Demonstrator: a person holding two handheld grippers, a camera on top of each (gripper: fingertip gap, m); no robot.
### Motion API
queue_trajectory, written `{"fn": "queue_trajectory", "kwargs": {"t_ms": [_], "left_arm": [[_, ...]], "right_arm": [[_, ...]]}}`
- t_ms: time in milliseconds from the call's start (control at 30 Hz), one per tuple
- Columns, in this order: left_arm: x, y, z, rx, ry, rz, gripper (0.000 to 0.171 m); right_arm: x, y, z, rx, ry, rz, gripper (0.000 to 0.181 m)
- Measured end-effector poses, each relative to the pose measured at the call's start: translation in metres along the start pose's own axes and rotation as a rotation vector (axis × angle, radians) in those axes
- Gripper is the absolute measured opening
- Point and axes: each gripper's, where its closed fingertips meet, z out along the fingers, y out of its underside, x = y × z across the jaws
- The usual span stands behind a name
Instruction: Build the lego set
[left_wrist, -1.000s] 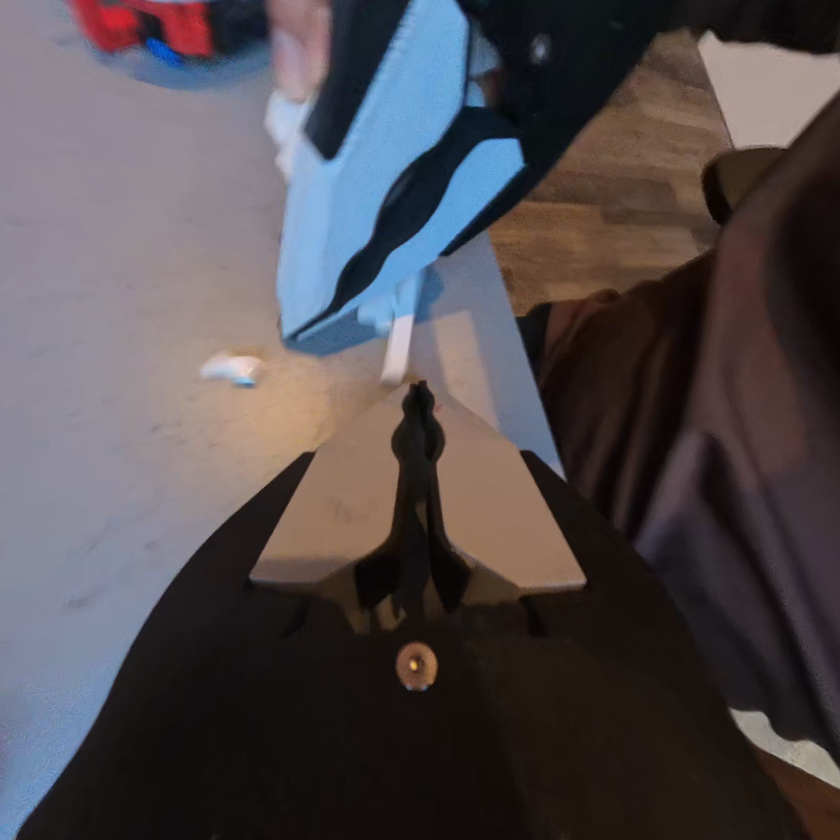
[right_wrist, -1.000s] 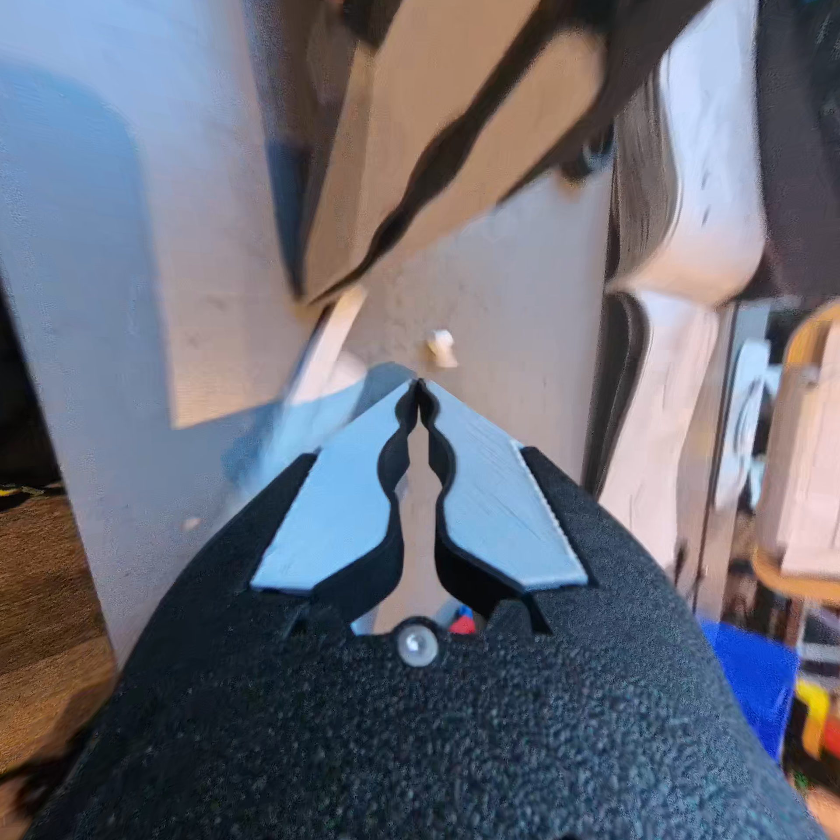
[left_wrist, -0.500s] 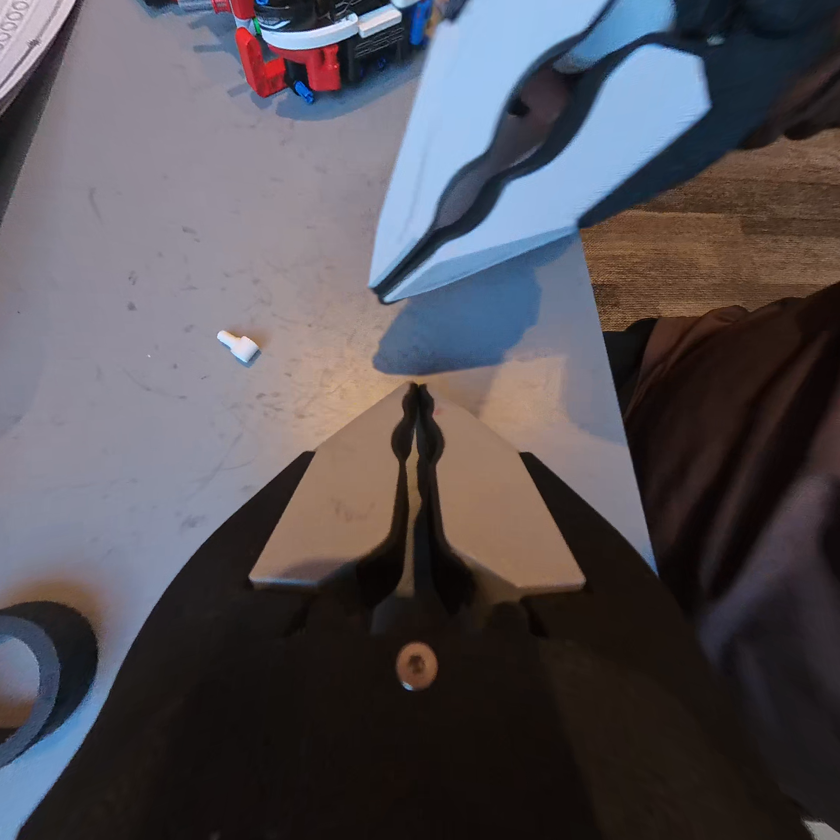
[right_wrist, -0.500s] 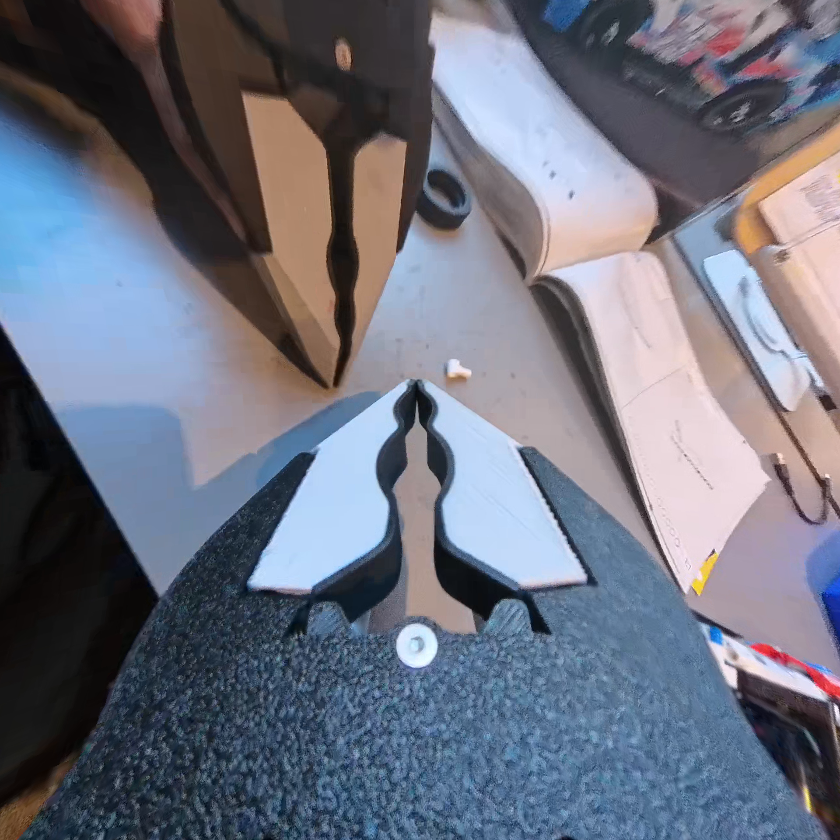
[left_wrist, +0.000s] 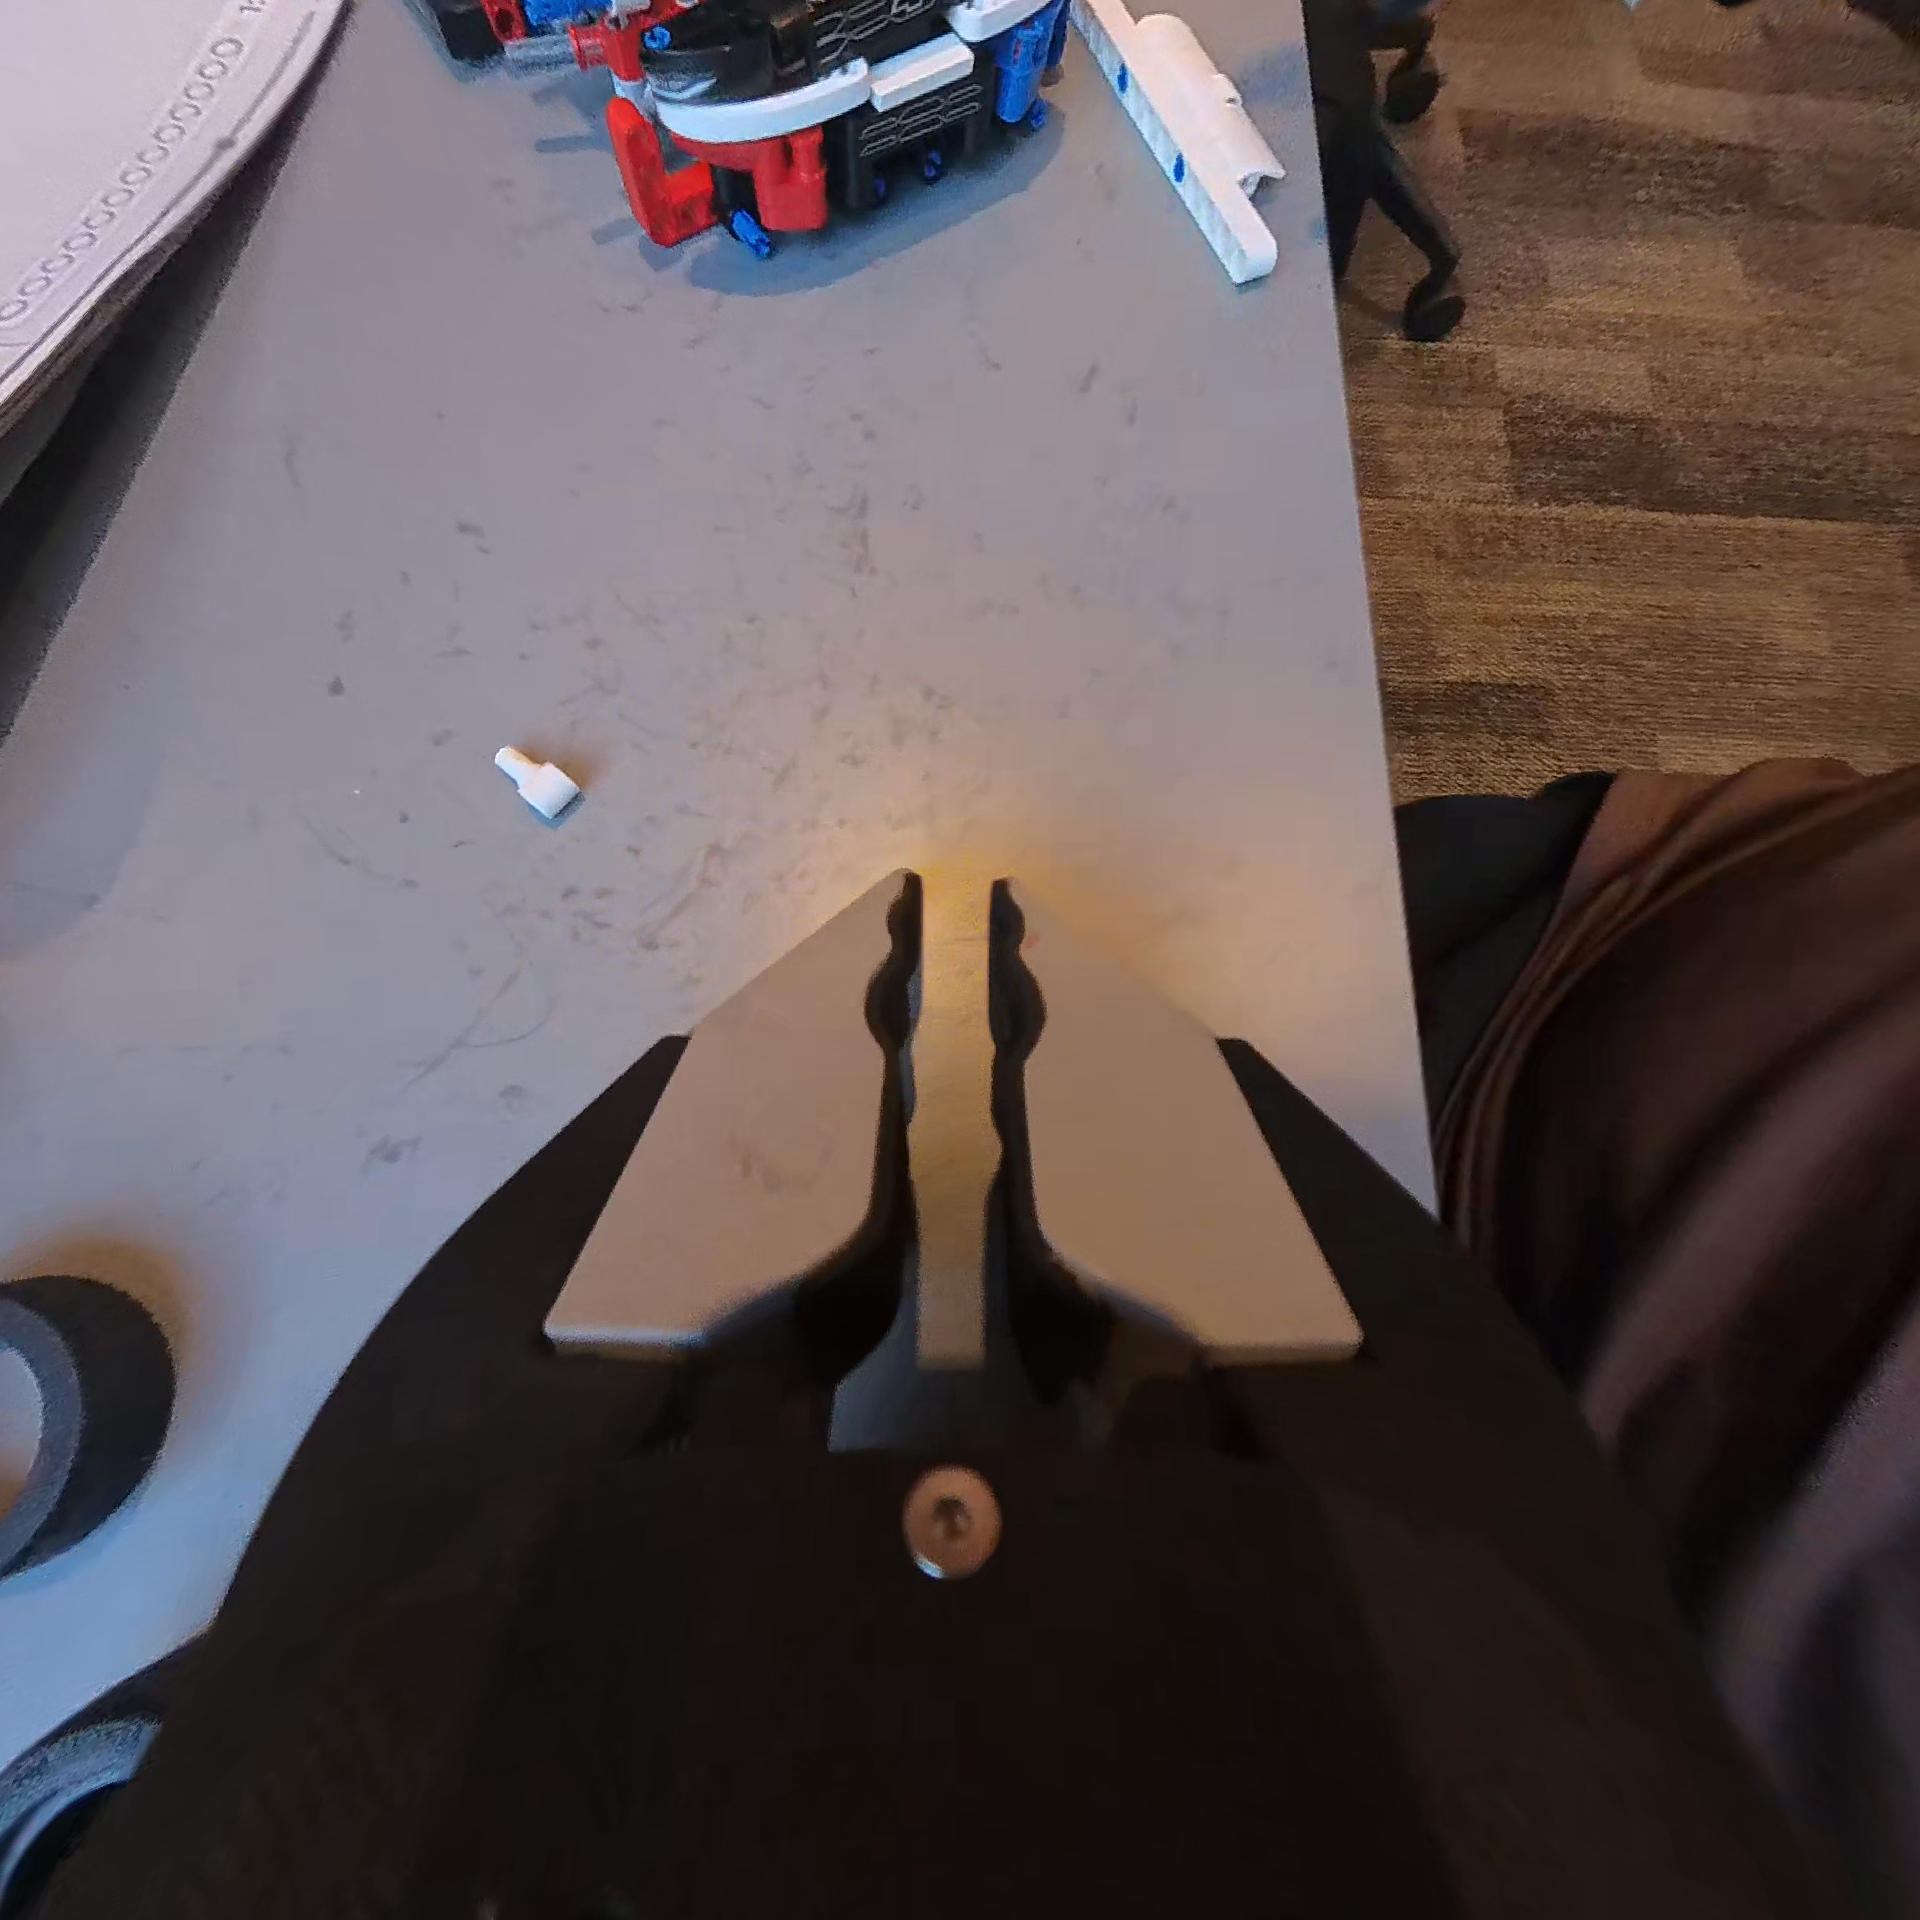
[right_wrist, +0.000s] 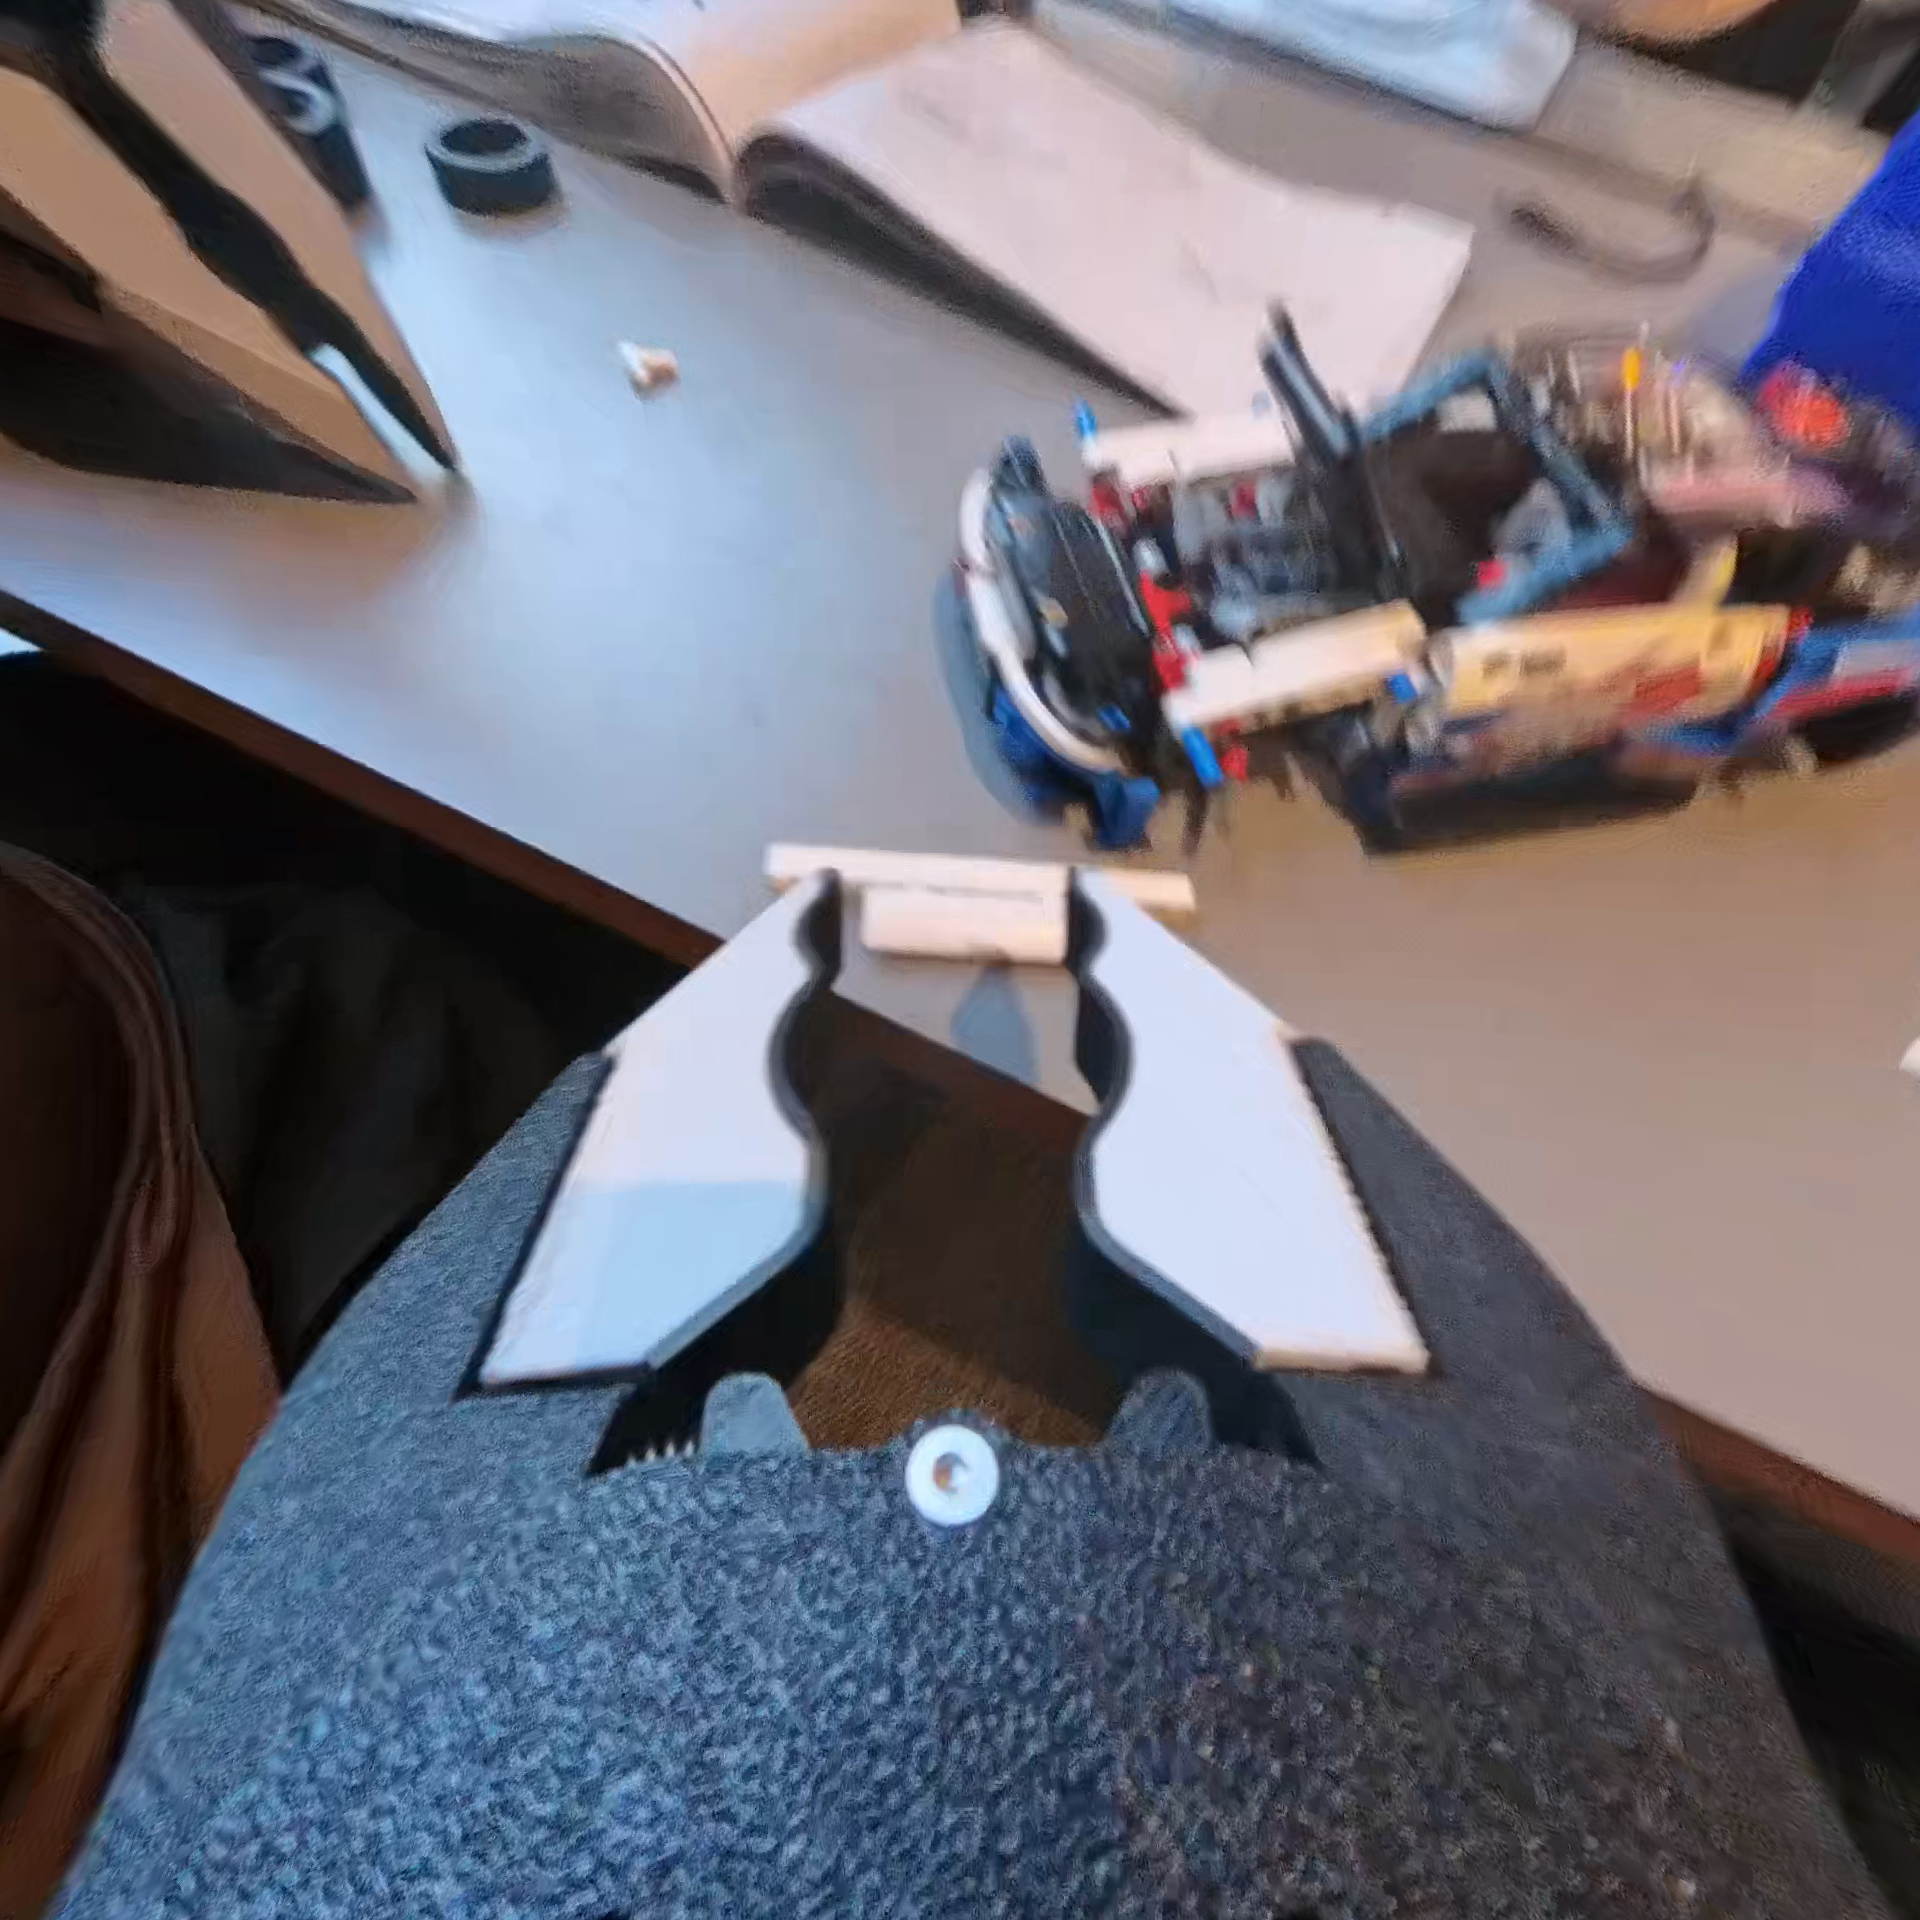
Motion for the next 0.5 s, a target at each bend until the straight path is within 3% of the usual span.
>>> {"fn": "queue_trajectory", "kwargs": {"t_ms": [33, 133, 233, 333, 367, 500], "left_arm": [[0.002, -0.001, 0.001, 0.001, -0.008, -0.004, 0.013], [0.012, -0.009, 0.009, 0.003, 0.007, -0.013, 0.023], [0.022, -0.016, 0.018, -0.001, 0.012, 0.017, 0.023], [0.023, -0.019, 0.021, 0.0, 0.007, 0.019, 0.022], [0.023, -0.019, 0.021, 0.0, 0.01, 0.014, 0.022], [0.025, -0.017, 0.018, 0.004, 0.027, -0.007, 0.022]], "right_arm": [[0.008, 0.008, 0.0, -0.032, -0.021, 0.059, 0.057], [0.007, 0.008, 0.007, -0.038, -0.128, 0.19, 0.076], [0.0, 0.014, 0.021, -0.105, -0.113, 0.126, 0.081], [0.0, 0.023, 0.033, -0.159, -0.053, 0.059, 0.071], [0.0, 0.023, 0.034, -0.153, -0.054, 0.053, 0.059], [-0.001, 0.022, 0.034, -0.133, -0.063, 0.072, 0.058]]}}
